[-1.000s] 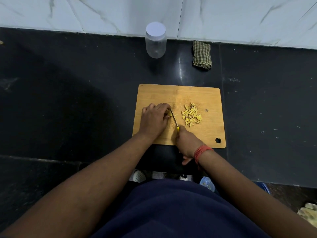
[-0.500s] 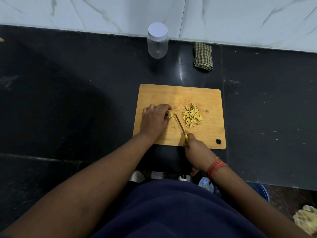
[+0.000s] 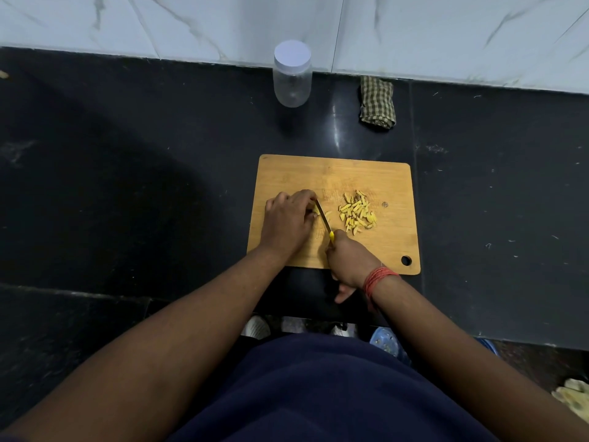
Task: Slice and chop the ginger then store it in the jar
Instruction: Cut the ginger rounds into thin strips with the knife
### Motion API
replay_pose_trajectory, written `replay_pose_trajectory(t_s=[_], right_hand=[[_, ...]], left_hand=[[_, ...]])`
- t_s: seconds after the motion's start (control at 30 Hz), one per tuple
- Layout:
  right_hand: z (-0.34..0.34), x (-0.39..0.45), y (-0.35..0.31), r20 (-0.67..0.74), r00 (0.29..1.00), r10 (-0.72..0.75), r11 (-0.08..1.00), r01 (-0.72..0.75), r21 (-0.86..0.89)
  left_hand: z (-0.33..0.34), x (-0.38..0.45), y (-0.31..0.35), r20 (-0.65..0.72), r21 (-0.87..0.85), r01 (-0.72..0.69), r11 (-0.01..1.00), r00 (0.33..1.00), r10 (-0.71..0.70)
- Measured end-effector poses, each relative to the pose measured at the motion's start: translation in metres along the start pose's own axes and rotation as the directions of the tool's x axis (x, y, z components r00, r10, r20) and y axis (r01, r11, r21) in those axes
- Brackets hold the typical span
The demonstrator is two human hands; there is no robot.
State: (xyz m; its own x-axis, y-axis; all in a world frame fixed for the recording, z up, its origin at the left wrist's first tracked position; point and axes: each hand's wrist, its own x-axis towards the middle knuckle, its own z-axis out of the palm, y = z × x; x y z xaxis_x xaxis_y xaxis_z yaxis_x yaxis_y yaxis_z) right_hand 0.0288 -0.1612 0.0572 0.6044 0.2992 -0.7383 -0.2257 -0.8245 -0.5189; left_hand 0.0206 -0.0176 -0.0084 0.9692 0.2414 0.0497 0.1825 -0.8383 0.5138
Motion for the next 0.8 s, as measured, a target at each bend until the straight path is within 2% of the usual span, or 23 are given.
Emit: replay_pose_trajectory(t_s=[0.3, 0.57, 0.67, 0.8], right_hand=[[0.007, -0.005, 0.012, 0.016, 1.0, 0.017, 0.998, -0.016, -0.053], [0.006, -0.023, 0.045, 0.009, 0.998, -0.064, 0.958, 0.064, -0.279], [0.003, -0.026, 0.044, -0.037, 0.996, -0.081, 0.97, 0.07, -0.232], [-0.003, -0.02, 0.027, -0.012, 1.0, -0.023, 0.999, 0.022, -0.038]], left_hand=[[0.001, 0.0, 0.002, -0.014, 0.001, 0.024, 1.0, 1.0, -0.024], [0.002, 0.0, 0.001, -0.019, -0.006, 0.012, 1.0, 1.0, -0.012], [0.002, 0.0, -0.001, -0.011, -0.034, 0.007, 0.999, 1.0, -0.007], [0.002, 0.001, -0.004, -0.001, -0.125, 0.035, 0.992, 0.999, -0.035]])
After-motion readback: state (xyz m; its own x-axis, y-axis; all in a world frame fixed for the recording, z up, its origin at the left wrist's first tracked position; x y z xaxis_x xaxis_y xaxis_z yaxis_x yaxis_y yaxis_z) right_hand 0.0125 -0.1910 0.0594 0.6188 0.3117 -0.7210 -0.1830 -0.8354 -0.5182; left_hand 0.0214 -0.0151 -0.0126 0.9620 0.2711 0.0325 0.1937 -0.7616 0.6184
